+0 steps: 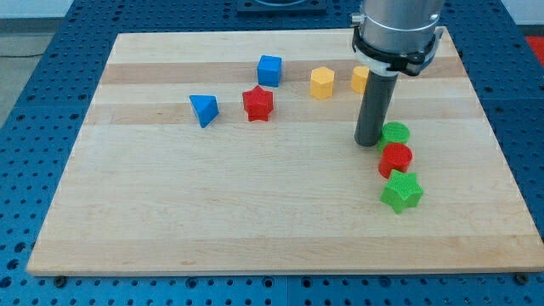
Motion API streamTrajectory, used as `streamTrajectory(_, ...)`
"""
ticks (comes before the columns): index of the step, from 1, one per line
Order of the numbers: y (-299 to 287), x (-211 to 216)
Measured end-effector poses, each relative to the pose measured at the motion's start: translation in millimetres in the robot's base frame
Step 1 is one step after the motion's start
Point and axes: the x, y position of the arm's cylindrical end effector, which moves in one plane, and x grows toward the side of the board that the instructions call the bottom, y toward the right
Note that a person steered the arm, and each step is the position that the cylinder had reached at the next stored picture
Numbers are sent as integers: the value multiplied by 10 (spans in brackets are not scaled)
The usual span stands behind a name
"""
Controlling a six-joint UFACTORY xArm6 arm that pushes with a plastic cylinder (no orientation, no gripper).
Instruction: Push the red star above the green circle
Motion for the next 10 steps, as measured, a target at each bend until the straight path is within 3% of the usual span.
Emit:
streamTrajectory(1, -323, 10)
streamTrajectory(3, -1518, -75)
streamTrajectory(5, -2080, -723)
streamTrajectory(8, -1306, -713)
streamTrajectory(10, -1162, -562)
